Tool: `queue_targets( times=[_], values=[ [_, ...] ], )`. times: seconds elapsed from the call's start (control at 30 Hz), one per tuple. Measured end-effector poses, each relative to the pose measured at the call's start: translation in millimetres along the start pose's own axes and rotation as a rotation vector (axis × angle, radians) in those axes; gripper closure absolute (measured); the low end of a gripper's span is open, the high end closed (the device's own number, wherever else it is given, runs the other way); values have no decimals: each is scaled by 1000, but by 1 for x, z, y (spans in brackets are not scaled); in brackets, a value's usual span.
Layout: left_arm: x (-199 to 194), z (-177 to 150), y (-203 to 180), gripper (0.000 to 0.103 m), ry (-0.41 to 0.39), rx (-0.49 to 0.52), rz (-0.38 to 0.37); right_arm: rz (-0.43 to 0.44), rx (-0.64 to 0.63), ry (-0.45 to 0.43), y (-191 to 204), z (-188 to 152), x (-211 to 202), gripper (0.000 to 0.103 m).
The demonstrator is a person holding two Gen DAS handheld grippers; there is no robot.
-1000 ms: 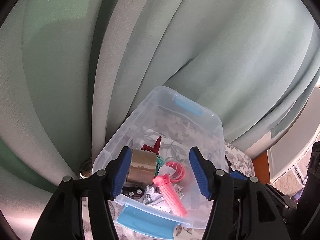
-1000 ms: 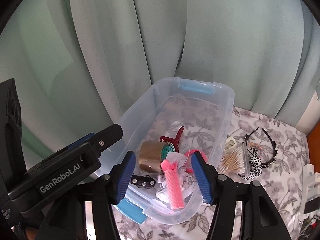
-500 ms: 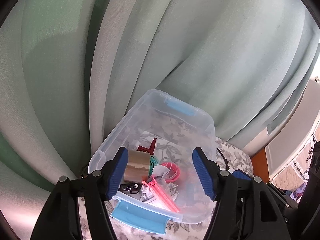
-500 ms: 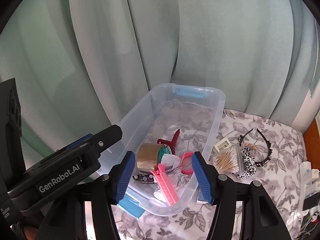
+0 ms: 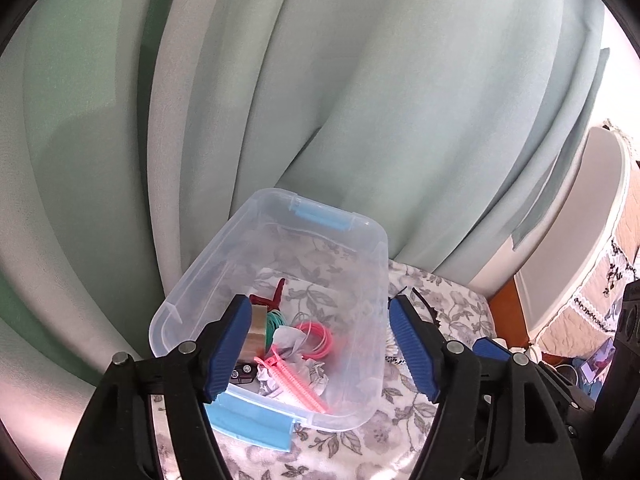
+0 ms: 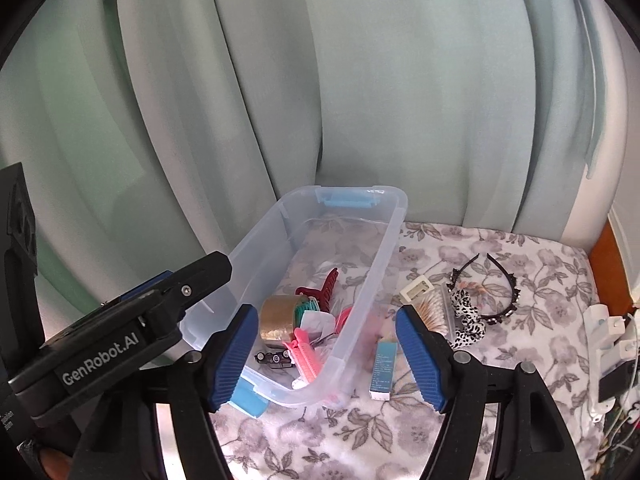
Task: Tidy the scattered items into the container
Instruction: 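Withdraw both tools from the box toward the blue medicine box and scrunchie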
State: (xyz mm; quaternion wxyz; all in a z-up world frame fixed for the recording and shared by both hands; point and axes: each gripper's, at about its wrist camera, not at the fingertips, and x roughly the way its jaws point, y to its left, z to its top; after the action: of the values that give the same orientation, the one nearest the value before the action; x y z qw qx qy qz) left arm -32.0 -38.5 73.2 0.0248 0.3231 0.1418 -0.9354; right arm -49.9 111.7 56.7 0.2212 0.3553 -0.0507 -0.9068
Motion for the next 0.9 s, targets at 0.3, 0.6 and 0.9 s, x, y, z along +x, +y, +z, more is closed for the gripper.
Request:
queue_targets(
  times=[0.3,0.6,0.9],
  values=[
    [1,-3,-49,30,14,103,-36,-34,86,-44,-50,-7,-34,26],
    [12,-19,-88,30,55,196,-20,-76,231,-75,-121,-30,-56,26],
    [37,-48,-112,30,148,267,24,-114,384,-88,-184,-45,-69,26]
  ],
)
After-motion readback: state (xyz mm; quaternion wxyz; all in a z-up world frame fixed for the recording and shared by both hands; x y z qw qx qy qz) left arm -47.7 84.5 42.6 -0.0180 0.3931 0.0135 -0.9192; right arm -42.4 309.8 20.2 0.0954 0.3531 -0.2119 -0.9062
